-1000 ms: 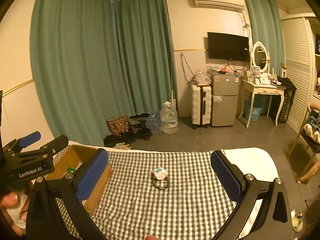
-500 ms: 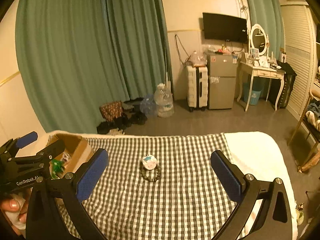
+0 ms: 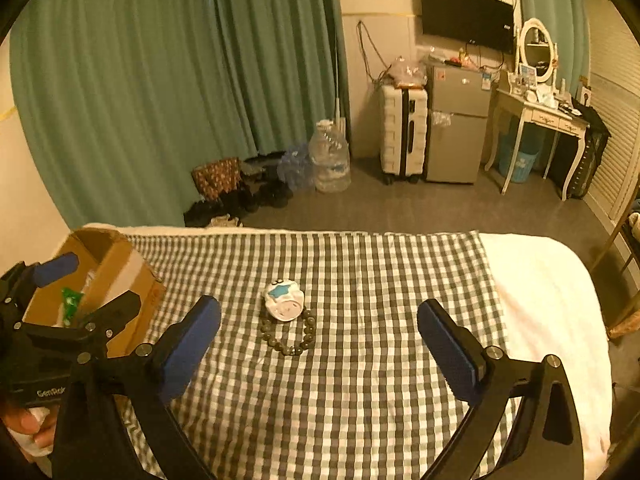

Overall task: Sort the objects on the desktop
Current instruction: 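Move both tools back over the white toy and bead bracelet, then grasp the white star toy with the right tool while the left tool grasps the bead bracelet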

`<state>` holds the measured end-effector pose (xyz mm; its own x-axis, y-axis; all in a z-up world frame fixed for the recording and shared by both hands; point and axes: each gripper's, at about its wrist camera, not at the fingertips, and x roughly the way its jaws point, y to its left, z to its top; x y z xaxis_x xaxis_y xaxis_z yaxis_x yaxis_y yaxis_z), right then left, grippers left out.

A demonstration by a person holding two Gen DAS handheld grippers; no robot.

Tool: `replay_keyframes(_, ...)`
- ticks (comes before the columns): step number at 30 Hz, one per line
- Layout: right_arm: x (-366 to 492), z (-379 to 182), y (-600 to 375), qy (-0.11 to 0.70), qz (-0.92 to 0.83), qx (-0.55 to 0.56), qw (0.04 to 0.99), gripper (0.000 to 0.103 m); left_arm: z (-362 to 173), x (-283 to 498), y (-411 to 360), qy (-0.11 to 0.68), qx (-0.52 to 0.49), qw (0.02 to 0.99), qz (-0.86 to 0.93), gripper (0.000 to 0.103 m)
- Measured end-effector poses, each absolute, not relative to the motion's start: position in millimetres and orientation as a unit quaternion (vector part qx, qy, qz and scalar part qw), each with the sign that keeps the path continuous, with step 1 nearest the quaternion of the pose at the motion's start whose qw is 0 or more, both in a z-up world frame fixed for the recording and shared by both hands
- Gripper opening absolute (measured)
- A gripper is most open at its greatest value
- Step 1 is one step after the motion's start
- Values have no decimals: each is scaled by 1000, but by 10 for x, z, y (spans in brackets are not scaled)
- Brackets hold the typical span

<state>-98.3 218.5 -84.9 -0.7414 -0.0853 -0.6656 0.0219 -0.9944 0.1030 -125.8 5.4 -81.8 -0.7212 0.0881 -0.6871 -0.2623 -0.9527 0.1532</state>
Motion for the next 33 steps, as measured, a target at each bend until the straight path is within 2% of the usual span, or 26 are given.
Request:
replay_keyframes(4, -1270, -1106, 2120, -35, -923, 381, 42, 90, -1156, -1470, 41, 122, -387, 92, 909, 103)
replay_keyframes(14, -1846, -1747, 1884, -31, -906, 417, 72, 90, -1796, -1820, -127, 100, -442, 103, 886, 103)
replay_keyframes(21, -2164, -2230, 1713, -28, -887, 448, 107, 89, -2031, -1956, -217, 73, -465, 125, 873, 103)
replay_keyframes(22, -2165, -2288, 1681, -24, -885, 451, 112, 86, -2054, -1958, -198, 70, -466, 132, 872, 103)
replay_keyframes(24, -2193, -2403, 1637, -12, -882, 457, 117, 69, -2089, -1977, -147, 69, -468, 143, 869, 103)
replay_keyframes(25, -2221, -2444, 1633, -12, -880, 460, 118, 54, -2110, -1983, -123, 70, -468, 148, 868, 103)
replay_keyframes(26, -2259, -2474, 1656, -18, -877, 465, 120, 50, -2147, -1981, -79, 72, -469, 155, 866, 103)
replay_keyframes(33, -2191, -2421, 1912, -53, -885, 454, 92, 50, -2270, -2144, 184, 54, -484, 166, 858, 103)
